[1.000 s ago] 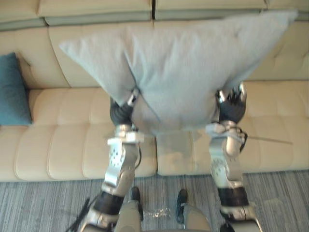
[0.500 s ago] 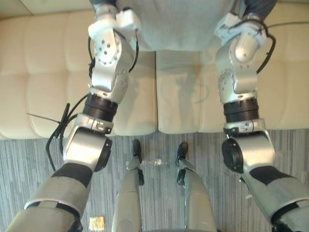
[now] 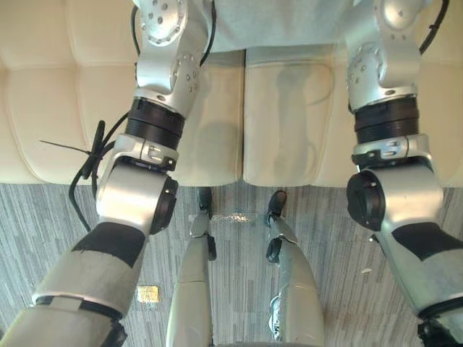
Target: Pick up cushions and gather them together orderly.
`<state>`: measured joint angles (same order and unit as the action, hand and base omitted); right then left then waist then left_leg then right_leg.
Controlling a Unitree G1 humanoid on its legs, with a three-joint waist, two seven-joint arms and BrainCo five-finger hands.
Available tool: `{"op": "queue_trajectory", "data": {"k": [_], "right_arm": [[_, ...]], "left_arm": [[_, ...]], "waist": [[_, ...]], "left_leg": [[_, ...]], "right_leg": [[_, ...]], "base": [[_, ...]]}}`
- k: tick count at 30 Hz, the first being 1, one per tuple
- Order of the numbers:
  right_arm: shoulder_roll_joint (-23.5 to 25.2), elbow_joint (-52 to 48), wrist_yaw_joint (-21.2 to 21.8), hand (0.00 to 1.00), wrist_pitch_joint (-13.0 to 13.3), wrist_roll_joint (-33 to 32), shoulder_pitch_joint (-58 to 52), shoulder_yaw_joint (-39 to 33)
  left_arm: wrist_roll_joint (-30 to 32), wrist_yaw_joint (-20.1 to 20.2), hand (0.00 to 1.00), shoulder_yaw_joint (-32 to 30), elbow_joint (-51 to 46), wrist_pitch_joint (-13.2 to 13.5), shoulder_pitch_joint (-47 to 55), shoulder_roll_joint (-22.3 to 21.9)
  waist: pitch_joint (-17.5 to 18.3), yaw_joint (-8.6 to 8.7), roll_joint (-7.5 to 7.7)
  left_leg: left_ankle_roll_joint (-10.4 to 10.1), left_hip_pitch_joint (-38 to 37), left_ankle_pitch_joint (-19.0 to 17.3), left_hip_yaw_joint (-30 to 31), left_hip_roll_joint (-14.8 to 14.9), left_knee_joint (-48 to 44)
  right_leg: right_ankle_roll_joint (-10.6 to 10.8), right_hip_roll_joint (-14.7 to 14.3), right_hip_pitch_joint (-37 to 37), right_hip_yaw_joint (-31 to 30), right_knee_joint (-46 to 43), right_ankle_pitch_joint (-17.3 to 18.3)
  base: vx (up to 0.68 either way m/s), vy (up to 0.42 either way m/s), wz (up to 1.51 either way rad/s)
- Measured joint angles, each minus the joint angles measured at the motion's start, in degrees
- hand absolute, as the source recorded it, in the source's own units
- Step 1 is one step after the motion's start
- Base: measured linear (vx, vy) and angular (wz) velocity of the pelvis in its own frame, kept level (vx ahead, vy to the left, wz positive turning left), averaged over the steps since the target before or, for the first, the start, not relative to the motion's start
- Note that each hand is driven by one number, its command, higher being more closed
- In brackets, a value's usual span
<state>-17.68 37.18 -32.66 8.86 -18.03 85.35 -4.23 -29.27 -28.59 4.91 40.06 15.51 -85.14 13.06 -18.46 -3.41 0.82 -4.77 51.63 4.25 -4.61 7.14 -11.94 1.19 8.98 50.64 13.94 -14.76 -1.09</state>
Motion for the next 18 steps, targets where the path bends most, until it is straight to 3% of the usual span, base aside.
{"op": "queue_trajectory", "data": {"k": [4,6,7,8,9,10,11,14,15,17,18], "right_arm": [[-0.2,0.0,-0.3,0.0,0.0,-0.6,0.6,0.0],[-0.7,0.0,-0.8,0.0,0.1,-1.0,1.1,-0.1],[-1.1,-0.1,-1.1,0.0,0.4,-1.1,2.1,-0.1],[-1.5,-1.0,-1.0,0.0,0.3,-1.2,2.6,0.0],[-1.4,-1.5,-1.0,0.0,0.3,-1.2,2.2,0.0],[-2.4,-3.9,-1.0,0.0,0.5,-1.1,1.1,-0.6],[-3.4,-4.7,-0.9,0.0,0.7,-1.1,0.9,-1.8],[-3.1,-5.0,-0.8,0.0,0.6,-1.2,-0.3,-6.0],[-2.5,-5.0,-0.7,0.0,0.7,-1.2,-2.2,-6.2],[-2.6,-5.5,-0.6,0.0,0.7,-1.3,-5.3,-7.9],[-2.6,-7.1,-0.6,0.0,0.7,-2.4,-7.1,-9.2]], "left_arm": [[0.0,-0.2,0.0,-1.8,1.9,-0.8,-0.9,-0.4],[0.0,-0.2,0.0,-1.9,2.5,-1.3,-2.7,-0.4],[0.4,-0.1,0.0,-2.7,2.5,-1.3,-4.2,-0.5],[0.7,-0.1,0.0,-3.7,2.1,-1.1,-4.3,-0.6],[0.9,-0.1,0.0,-3.8,2.0,-1.1,-4.0,-0.6],[1.1,0.0,0.0,-4.0,1.0,-1.1,-4.7,-1.1],[1.3,0.2,0.0,-3.5,0.3,-1.1,-5.2,-1.6],[2.2,0.6,0.0,-3.6,-1.0,-1.2,-3.5,-2.6],[2.1,0.3,0.0,-4.0,-1.9,-1.2,-1.3,-2.0],[2.1,0.1,0.0,-4.1,-6.1,-0.9,3.5,-1.7],[2.2,0.1,0.0,-4.2,-7.6,-0.9,5.3,-1.6]], "waist": [[0.0,-0.17,0.03],[-0.6,-0.16,0.78],[-1.5,-0.56,1.75],[-2.2,-0.7,1.38],[-2.2,-1.12,1.22],[-2.7,0.46,0.74],[-2.9,0.64,0.91],[-4.0,-0.27,0.99],[-4.1,-0.26,0.96],[-4.1,-0.2,1.05],[-4.1,0.03,1.2]], "left_leg": [[0.0,1.1,0.0,0.1,0.0,-0.8],[0.0,8.7,0.0,0.4,-0.3,-13.4],[-2.2,13.5,-2.3,1.0,-0.6,-17.4],[0.1,9.4,8.1,1.2,-1.8,2.0],[0.1,8.1,14.9,1.4,-1.7,6.3],[1.8,6.4,15.5,1.1,-2.6,9.6],[1.8,6.3,15.5,1.9,-3.1,10.0],[1.9,4.9,15.5,2.5,-3.8,9.6],[2.1,3.8,15.2,3.4,-3.8,9.4],[2.1,2.4,15.0,3.8,-3.7,8.8],[0.8,2.2,13.7,4.0,-3.8,7.9]], "right_leg": [[0.0,0.1,0.8,0.0,0.0,0.0],[0.0,0.5,1.1,-0.6,-0.1,0.0],[0.0,0.4,1.4,-1.7,-0.4,0.0],[1.6,0.0,1.4,-1.8,-1.6,1.2],[2.5,-0.5,1.4,-1.9,-2.8,2.5],[3.1,0.7,1.7,-1.7,-6.2,6.3],[3.5,1.2,2.2,-1.5,-7.1,6.7],[3.9,2.3,2.2,-1.6,-10.3,7.1],[3.8,2.5,2.4,-1.6,-11.4,8.7],[2.8,2.9,2.1,-1.7,-8.1,8.0],[2.2,3.1,1.1,-1.6,-4.4,3.7]], "base": [[0.08,-0.019,0.01],[0.07,-0.02,0.07],[0.03,0.005,-0.29],[0.03,0.005,-0.56],[0.01,0.076,-0.23],[0.03,0.081,0.09],[0.07,0.111,0.46],[0.09,0.027,0.26],[0.03,-0.045,0.2],[-0.05,-0.041,0.28],[-0.11,-0.081,-0.01]]}}
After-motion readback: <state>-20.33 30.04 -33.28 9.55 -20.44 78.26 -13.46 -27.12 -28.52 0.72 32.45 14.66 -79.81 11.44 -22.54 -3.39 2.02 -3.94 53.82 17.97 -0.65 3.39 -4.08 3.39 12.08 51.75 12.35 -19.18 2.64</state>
